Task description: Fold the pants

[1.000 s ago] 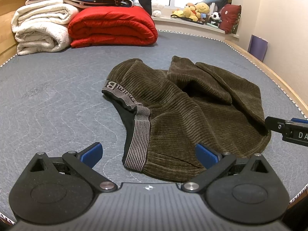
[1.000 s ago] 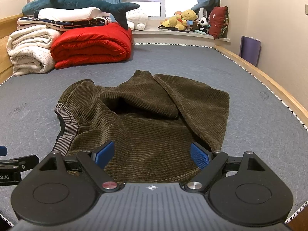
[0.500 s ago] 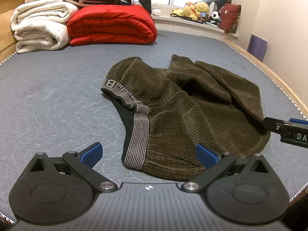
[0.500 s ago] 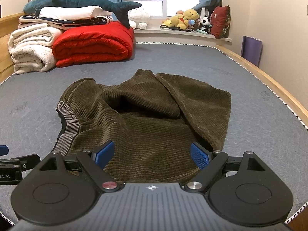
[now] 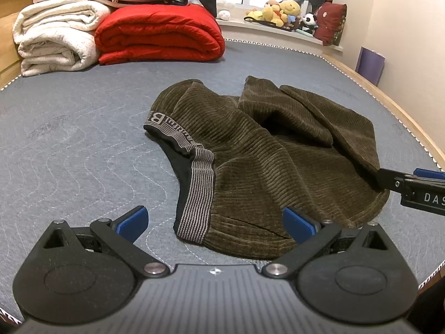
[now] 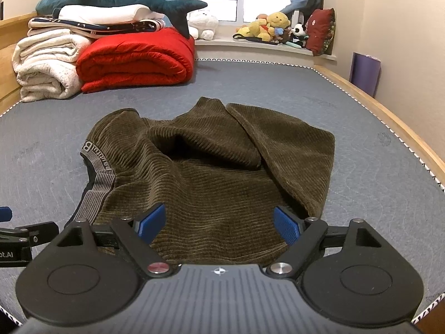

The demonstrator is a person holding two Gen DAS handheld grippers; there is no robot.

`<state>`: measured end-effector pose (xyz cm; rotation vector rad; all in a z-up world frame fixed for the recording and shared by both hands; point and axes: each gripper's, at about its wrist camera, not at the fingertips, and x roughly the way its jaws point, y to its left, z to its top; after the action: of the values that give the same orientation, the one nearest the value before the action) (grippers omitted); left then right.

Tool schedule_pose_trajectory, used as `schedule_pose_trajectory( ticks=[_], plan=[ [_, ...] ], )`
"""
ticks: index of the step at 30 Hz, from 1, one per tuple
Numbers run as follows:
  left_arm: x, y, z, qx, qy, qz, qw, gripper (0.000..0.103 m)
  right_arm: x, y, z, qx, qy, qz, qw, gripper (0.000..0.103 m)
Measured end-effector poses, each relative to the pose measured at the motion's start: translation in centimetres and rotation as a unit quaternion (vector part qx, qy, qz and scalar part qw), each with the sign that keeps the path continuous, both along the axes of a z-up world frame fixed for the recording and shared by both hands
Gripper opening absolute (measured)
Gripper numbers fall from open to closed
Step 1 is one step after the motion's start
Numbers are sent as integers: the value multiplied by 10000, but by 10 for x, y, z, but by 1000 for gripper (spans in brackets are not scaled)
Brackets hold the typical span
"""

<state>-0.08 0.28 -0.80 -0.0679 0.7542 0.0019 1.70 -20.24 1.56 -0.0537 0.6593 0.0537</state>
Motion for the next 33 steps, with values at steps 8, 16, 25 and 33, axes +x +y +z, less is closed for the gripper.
schedule_pose_trajectory(
  ticks=[8, 16, 25, 33],
  plan=[
    [-1, 0, 0, -19, 3, -24, 10000, 103, -2, 2, 0, -7, -19, 91, 10000, 76],
    [-1, -1, 0, -41, 13, -23, 10000, 103, -3, 3, 1, 14, -29, 144, 9999, 72],
    [-1, -1, 0, -15, 17, 16, 10000, 103, -5, 4, 3, 6, -71, 174, 9998, 57],
    [1, 1, 0, 15, 46, 142, 9999, 103, -6, 3, 3, -1, -119, 141, 9998, 45]
  ],
)
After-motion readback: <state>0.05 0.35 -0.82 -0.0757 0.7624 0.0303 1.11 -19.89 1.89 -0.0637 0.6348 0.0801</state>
